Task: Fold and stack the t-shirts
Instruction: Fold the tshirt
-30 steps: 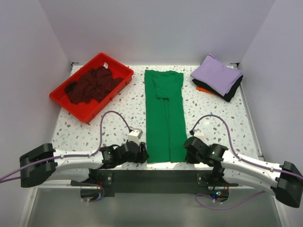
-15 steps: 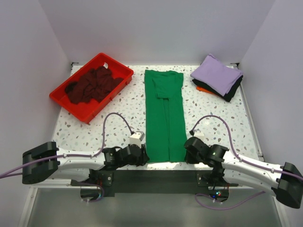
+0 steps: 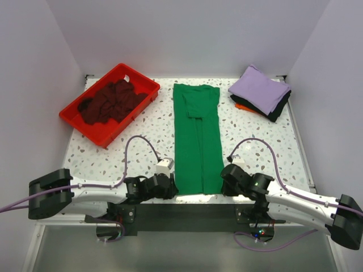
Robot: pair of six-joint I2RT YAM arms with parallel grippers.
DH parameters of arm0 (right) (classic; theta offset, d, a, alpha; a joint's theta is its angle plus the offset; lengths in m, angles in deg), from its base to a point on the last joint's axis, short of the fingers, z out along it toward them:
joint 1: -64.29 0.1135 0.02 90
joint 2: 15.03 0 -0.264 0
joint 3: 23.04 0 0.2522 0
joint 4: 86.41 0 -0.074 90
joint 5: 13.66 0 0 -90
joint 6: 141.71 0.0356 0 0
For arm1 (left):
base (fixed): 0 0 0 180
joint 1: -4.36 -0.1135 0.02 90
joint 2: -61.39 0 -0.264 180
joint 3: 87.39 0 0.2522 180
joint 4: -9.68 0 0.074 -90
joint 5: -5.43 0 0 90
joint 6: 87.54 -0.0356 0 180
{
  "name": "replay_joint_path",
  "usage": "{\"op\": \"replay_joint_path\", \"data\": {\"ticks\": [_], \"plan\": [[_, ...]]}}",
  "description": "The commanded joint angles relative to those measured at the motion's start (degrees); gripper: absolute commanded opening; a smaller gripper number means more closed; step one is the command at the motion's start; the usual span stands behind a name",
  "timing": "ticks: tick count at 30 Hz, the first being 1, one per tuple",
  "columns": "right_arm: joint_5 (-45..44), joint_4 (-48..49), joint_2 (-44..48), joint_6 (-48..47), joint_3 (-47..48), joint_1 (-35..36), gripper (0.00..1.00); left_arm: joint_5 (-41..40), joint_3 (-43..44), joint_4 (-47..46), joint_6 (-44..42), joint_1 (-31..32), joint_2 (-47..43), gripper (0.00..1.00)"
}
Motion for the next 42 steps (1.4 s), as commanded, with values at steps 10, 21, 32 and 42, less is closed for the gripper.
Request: {"op": "replay_joint_path", "data": {"ticks": [10, 21, 32, 42], "plan": [[-0.48, 0.31, 0.43, 0.24, -0.7, 0.58, 0.16, 2.25, -1.95, -3.1, 2.03, 0.92, 0.98, 0.19], [-1.01, 0.39, 1.22, 0.33, -0.43, 0.75, 0.0, -0.03, -5.64, -9.94, 3.17, 0.92, 1.42, 0.0], [-7.15, -3.82, 3.59, -0.38, 5.28, 0.67, 0.0, -10.14, -3.36, -12.24, -0.51, -0.39, -0.86, 0.0], [-12.95, 5.13, -2.2, -3.8, 8.79, 0.66, 0.0, -2.41, -1.79, -22.96, -8.25, -8.83, 1.6, 0.0]]}}
